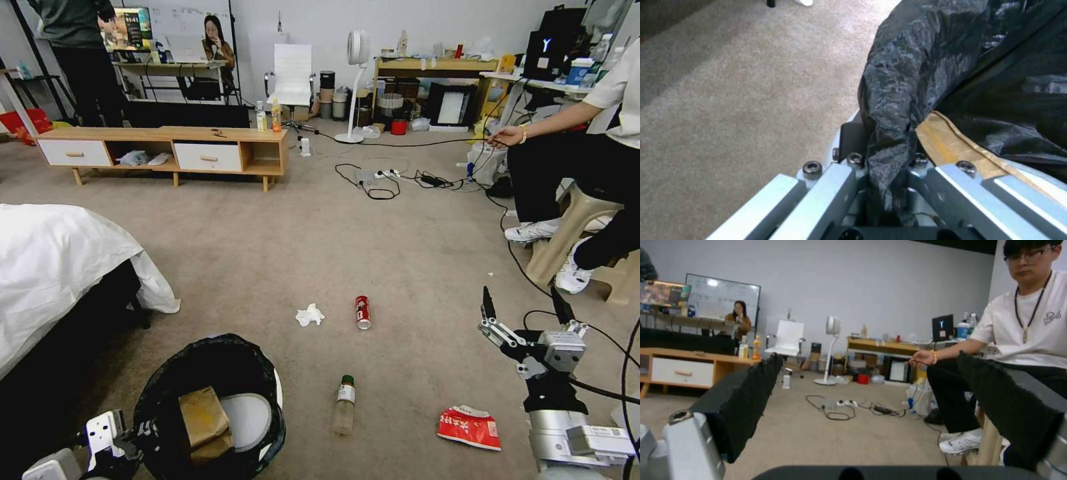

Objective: Pick up the trash bin and place the garbage on the floor into it.

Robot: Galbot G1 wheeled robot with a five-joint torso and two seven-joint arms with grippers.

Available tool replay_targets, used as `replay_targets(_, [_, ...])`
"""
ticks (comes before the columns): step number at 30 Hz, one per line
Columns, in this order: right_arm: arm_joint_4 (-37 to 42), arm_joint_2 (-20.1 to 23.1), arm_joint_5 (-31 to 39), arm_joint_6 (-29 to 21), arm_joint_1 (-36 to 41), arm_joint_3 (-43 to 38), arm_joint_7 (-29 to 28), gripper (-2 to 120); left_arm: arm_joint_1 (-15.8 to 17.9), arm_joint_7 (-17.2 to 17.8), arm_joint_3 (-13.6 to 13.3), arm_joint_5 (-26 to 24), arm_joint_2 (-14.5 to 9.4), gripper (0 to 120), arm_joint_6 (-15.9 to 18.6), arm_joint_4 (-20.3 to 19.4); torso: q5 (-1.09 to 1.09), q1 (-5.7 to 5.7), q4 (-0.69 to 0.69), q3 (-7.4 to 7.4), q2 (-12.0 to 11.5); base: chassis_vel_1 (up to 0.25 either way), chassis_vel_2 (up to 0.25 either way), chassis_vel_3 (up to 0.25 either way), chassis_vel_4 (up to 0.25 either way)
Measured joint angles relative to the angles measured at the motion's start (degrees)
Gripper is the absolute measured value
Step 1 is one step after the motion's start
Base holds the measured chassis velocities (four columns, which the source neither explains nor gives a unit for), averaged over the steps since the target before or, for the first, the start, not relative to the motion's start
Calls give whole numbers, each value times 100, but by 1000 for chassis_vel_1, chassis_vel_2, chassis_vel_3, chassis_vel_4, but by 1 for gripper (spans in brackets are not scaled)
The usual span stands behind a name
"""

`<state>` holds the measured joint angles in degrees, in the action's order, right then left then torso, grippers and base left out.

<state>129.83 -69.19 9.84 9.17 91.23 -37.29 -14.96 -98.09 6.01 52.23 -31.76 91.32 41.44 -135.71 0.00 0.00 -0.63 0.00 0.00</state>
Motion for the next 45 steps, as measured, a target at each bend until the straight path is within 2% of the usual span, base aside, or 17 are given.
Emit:
replay_targets(10, [0,44,10,-3,-1,-47,15,100,-10,-8,-1,6,2,2,-9,-12,0,0,0,0,0,0,0,0,0])
replay_targets(15, [18,152,-9,-335,-99,-175,184,100,-19,-16,8,4,-11,2,-16,-12,0,0,0,0,0,0,0,0,0])
replay_targets(18, [100,568,197,-1168,-271,-289,224,100,-35,-25,32,-9,-21,2,-23,-21,1,0,0,0,0,0,0,0,0])
replay_targets(19, [100,568,197,-1168,-271,-289,224,100,-35,-25,32,-9,-21,2,-23,-21,1,0,0,0,0,0,0,0,0])
replay_targets(20, [148,731,391,-1517,-314,-303,219,100,-37,-25,39,-13,-23,2,-24,-26,0,0,0,0,0,0,0,0,0])
replay_targets(21, [148,731,391,-1517,-314,-303,219,100,-37,-25,39,-13,-23,2,-24,-26,0,0,0,0,0,0,0,0,0])
replay_targets(24, [194,1224,1055,-2412,-460,-292,98,100,-43,-28,51,-29,-30,2,-24,-34,0,0,0,0,0,0,0,0,0])
replay_targets(25, [194,1224,1055,-2412,-460,-292,98,100,-43,-28,51,-29,-30,2,-24,-34,0,0,0,0,0,0,0,0,0])
replay_targets(27, [183,1530,1540,-3114,-584,-291,67,100,-51,-29,63,-36,-33,2,-24,-34,0,0,0,0,0,0,0,0,0])
replay_targets(28, [183,1530,1540,-3114,-584,-291,67,100,-51,-29,63,-36,-33,2,-24,-34,0,0,0,0,0,0,0,0,0])
replay_targets(30, [121,1750,1911,-3779,-730,-287,22,100,-52,-30,64,-38,-33,2,-24,-34,1,0,1,0,0,0,0,0,0])
replay_targets(31, [121,1750,1911,-3779,-730,-287,22,100,-52,-30,64,-38,-33,2,-24,-34,1,0,1,0,0,0,0,0,0])
replay_targets(32, [33,1883,2042,-4134,-832,-271,53,100,-49,-31,63,-38,-28,2,-24,-28,1,0,0,0,0,0,0,0,0])
replay_targets(36, [-121,2041,2191,-4589,-980,-254,215,100,-39,-33,54,-35,-17,2,-27,-6,1,0,0,0,0,0,0,0,0])
replay_targets(38, [-354,2208,2197,-4919,-1077,-287,679,100,-19,-34,47,-32,-12,2,-29,19,1,0,0,0,0,0,0,0,0])
replay_targets(44, [-781,2431,1912,-5106,-1151,-197,1377,100,32,-36,44,-32,-18,2,-30,71,0,0,0,0,0,0,0,0,0])
replay_targets(45, [-927,2482,1755,-5099,-1176,-152,1666,100,48,-37,42,-32,-23,2,-31,92,1,0,0,0,0,0,0,0,0])
